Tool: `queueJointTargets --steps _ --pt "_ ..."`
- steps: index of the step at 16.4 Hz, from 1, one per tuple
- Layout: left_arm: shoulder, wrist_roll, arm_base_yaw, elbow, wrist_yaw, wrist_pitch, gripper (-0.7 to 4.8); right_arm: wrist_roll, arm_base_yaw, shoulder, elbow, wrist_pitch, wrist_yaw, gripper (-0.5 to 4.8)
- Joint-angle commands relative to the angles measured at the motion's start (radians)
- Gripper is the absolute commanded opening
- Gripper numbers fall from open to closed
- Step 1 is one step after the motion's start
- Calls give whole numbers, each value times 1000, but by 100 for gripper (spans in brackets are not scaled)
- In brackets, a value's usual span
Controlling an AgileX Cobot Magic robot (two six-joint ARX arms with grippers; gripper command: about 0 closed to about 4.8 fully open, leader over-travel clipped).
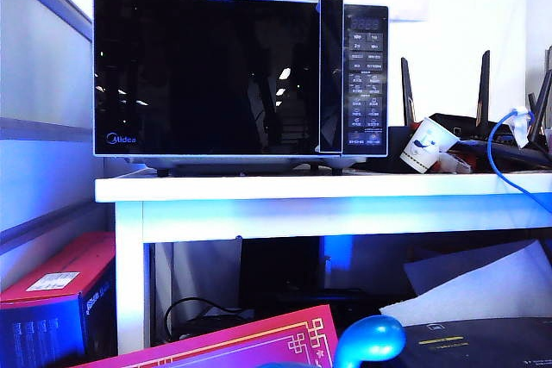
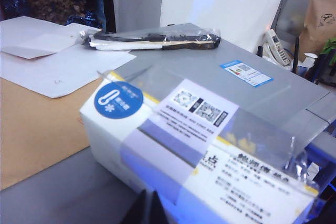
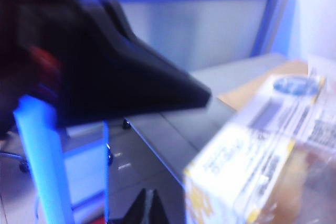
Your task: Open the microwave door, place the box of snacks from the top of the microwave inside, then close the microwave door.
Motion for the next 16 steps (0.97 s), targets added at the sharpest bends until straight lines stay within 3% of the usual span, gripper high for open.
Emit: queueJointTargets --steps 1,5,6,12,16 --pt "-8 5 0 6 -9 7 -6 -3 -23 -83 8 61 36 -5" --pt "-5 1 -2 6 -16 4 -6 -2 -62 -60 7 142 313 -5" --pt "-5 0 -2 6 -14 0 -6 -2 -62 -44 7 141 328 -5" --pt "3 -3 -10 6 36 -18 -6 43 -62 11 6 104 256 -5" --pt "3 -21 -22 6 56 -9 -6 55 -62 11 7 109 106 -5"
